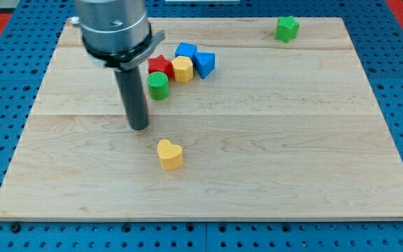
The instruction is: Move the red circle to the right of the green circle
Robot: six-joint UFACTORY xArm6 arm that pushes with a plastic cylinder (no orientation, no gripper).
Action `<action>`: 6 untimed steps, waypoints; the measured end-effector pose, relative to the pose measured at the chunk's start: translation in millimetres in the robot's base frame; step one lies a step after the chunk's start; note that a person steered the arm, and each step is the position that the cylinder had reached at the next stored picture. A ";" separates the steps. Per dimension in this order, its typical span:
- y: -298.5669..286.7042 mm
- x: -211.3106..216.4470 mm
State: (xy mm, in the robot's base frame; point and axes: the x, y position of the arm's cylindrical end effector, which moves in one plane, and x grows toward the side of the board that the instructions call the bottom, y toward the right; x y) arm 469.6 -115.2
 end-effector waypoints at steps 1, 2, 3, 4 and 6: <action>-40.2 -7.8; -31.5 -35.3; 4.1 -40.9; 39.2 -40.9; 44.8 -24.6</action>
